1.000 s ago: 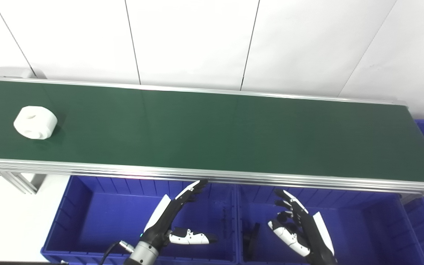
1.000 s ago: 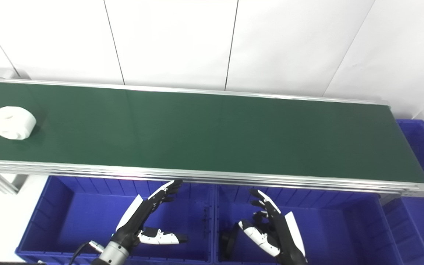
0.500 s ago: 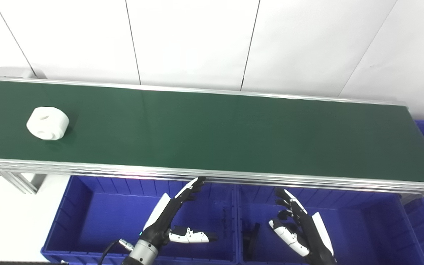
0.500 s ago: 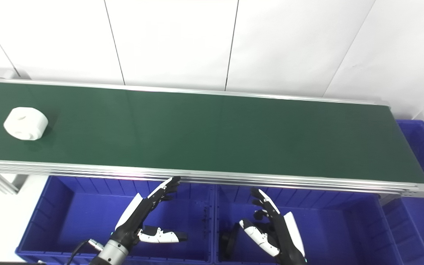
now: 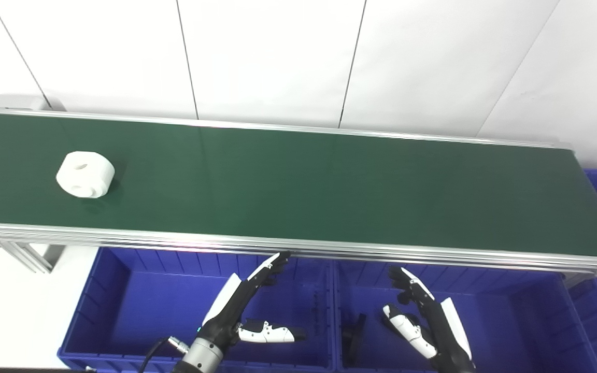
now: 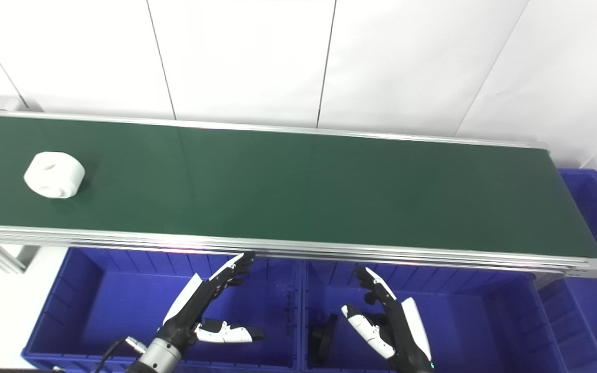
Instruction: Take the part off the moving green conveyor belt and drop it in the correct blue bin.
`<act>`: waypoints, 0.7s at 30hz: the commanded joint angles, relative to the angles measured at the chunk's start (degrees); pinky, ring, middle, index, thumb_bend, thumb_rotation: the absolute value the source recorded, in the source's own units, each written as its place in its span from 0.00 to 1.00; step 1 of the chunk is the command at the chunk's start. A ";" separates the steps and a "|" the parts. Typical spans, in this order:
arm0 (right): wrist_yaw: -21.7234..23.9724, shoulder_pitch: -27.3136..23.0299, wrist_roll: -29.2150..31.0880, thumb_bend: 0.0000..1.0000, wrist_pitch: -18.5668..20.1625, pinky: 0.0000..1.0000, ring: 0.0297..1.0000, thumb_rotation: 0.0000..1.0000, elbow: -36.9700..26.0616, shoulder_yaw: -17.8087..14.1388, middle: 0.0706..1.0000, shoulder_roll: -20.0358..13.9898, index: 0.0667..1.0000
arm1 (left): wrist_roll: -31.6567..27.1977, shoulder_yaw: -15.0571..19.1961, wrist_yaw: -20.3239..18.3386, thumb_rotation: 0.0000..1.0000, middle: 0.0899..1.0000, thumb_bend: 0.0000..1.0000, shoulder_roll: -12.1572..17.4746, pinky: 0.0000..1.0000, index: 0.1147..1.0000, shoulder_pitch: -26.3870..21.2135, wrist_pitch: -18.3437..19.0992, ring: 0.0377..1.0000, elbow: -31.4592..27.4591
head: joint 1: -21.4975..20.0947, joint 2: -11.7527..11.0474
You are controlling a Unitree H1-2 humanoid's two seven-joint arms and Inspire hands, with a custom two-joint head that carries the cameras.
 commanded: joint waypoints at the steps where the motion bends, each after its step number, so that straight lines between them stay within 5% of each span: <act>1: -0.07 -0.04 0.52 0.72 0.30 0.81 0.85 0.84 -2.04 -0.24 0.84 -0.33 0.85 | -0.01 -0.27 0.31 0.37 0.92 0.66 -0.18 0.83 0.91 -1.40 -0.84 0.90 -1.47 | 0.05 0.06; 21: -0.18 -0.14 0.06 0.73 0.43 0.81 0.84 0.84 -1.76 -0.20 0.84 -0.55 0.85 | -0.24 -0.21 0.12 0.36 0.92 0.66 -0.18 0.83 0.91 -1.23 -0.27 0.89 -2.08 | 0.21 0.31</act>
